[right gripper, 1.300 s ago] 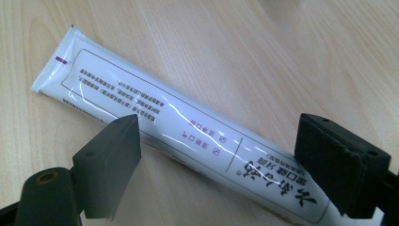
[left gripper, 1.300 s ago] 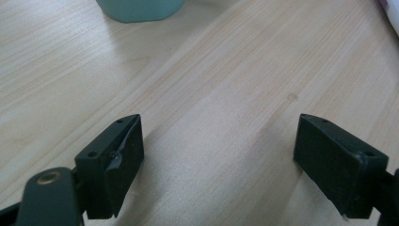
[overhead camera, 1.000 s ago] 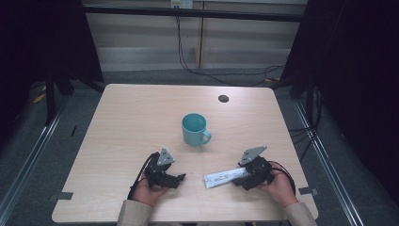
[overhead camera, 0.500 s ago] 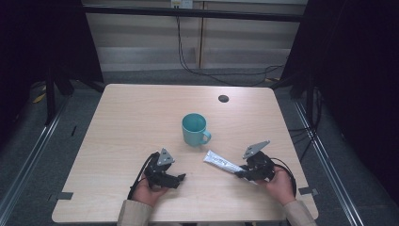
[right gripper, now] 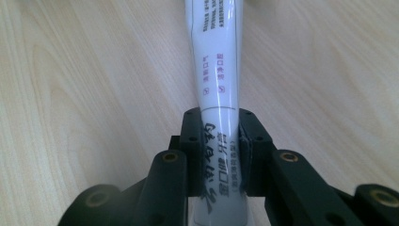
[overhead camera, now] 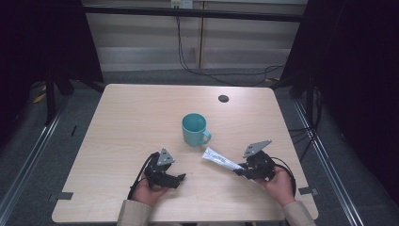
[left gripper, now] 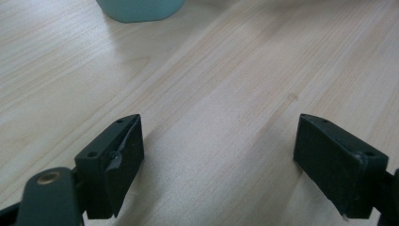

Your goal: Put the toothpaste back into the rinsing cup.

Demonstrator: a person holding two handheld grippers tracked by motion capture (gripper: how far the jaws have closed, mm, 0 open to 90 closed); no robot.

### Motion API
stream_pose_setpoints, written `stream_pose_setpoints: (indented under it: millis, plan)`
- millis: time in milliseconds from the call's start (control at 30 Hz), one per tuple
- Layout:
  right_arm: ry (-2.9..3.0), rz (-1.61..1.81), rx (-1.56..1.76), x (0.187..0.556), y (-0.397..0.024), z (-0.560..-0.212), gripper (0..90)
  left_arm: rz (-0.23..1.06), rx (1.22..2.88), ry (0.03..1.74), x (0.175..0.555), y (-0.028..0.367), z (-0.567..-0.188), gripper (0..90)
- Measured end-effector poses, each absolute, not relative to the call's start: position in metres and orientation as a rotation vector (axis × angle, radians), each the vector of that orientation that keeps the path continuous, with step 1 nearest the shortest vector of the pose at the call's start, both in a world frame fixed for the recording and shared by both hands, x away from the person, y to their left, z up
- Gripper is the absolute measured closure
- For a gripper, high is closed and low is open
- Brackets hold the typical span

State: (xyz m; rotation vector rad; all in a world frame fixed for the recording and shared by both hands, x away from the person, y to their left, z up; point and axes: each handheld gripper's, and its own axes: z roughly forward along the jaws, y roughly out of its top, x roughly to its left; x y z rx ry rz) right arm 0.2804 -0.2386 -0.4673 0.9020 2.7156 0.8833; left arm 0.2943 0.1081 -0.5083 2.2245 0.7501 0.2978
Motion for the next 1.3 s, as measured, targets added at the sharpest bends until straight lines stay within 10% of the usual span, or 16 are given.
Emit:
stream_pose_setpoints:
  millis: [1300]
  plan:
    - [2.581, 1.169, 0.804, 0.288, -0.199, -0.426, 75.2, -0.059, 1.968, 0.653, 0.302, 0.073, -0.469, 31.6]
